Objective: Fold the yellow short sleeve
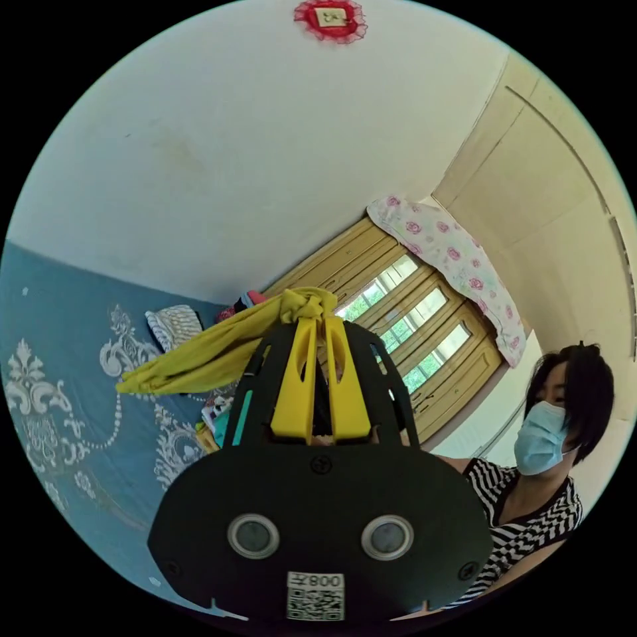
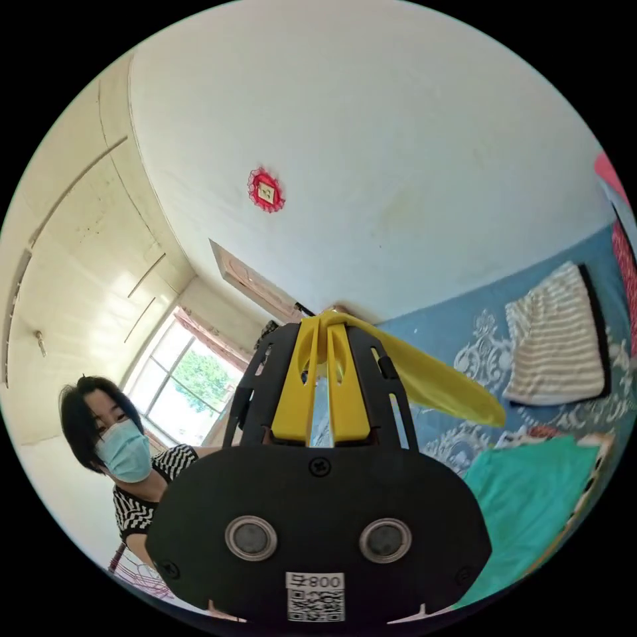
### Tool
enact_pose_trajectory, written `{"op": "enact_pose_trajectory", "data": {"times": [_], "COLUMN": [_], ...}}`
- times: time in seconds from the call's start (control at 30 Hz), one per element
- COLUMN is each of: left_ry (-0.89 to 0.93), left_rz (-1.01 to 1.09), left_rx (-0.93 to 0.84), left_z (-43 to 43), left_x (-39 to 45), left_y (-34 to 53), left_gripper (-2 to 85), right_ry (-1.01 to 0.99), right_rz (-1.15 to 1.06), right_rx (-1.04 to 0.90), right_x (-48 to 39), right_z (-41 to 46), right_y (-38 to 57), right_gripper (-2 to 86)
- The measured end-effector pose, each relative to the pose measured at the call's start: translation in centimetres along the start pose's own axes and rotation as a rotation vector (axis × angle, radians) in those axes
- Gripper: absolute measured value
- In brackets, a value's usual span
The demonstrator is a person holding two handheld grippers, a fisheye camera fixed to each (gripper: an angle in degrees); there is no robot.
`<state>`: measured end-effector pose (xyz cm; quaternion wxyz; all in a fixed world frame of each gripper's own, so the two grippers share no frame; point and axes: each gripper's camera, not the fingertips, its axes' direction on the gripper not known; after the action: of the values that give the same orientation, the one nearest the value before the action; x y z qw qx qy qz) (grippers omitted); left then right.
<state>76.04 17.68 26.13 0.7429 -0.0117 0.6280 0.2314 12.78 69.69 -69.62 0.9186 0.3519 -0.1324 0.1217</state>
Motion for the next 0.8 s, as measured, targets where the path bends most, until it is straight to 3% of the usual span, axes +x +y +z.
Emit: {"op": "enact_pose_trajectory", "data": {"times": [0.2,0.4,0.5,0.67,0.8], "left_ry": [0.019,-0.158,-0.125,-0.144,-0.123], "left_rz": [-0.075,-0.364,-0.380,-0.296,-0.294], "left_rx": [-0.063,-0.350,-0.369,-0.413,-0.430], "left_z": [14.8,28.8,31.3,32.9,32.9], "left_x": [-16.2,-34.5,-38.2,-40.9,-42.4], "left_y": [1.9,12.8,16.4,17.8,19.9], "left_gripper": [2.8,3.1,3.6,5.5,7.0], "right_ry": [0.276,0.689,0.844,0.881,1.068], "right_rz": [0.031,0.418,0.493,0.449,0.404], "right_rx": [-0.005,-0.192,-0.345,-0.295,-0.333], "right_x": [8.4,24.4,28.2,27.8,25.7], "right_z": [-3.4,-2.9,-1.5,-2.3,-2.7], "right_y": [-6.5,-3.4,-1.5,-1.9,-2.1], "right_gripper": [1.4,1.8,2.3,3.9,6.3]}}
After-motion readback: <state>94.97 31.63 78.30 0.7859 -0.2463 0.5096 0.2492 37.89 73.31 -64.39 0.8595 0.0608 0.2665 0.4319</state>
